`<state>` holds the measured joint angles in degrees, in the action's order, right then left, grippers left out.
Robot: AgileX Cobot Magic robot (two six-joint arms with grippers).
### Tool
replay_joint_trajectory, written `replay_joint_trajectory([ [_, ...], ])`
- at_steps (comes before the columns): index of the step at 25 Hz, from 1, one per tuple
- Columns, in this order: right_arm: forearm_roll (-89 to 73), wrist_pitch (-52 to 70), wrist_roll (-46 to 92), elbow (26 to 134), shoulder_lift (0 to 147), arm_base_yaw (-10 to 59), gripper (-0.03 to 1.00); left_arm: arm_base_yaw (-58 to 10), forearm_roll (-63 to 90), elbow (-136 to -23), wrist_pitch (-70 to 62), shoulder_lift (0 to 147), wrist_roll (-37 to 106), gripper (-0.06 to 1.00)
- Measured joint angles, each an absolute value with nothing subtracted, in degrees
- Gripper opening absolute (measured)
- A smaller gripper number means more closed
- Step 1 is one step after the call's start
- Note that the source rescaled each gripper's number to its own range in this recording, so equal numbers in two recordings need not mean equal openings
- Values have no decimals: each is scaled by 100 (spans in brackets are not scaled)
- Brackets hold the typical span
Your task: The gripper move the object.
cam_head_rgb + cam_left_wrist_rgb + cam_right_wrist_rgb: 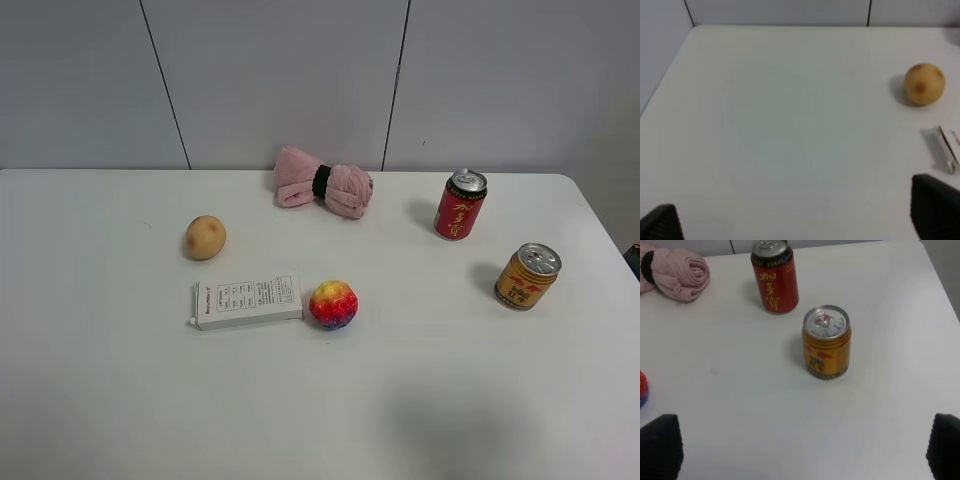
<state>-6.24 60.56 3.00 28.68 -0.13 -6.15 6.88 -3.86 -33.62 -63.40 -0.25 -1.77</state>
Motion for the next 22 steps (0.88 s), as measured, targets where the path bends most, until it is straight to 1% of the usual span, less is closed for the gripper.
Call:
replay_joint_trajectory([
  [5, -624, 6056, 300, 2868, -13, -615, 100, 688, -161, -2920, -6119, -25, -111, 87],
  [22, -624, 6056, 300, 2868, -13, -615, 100, 688, -102, -2907, -6059, -25, -111, 87],
])
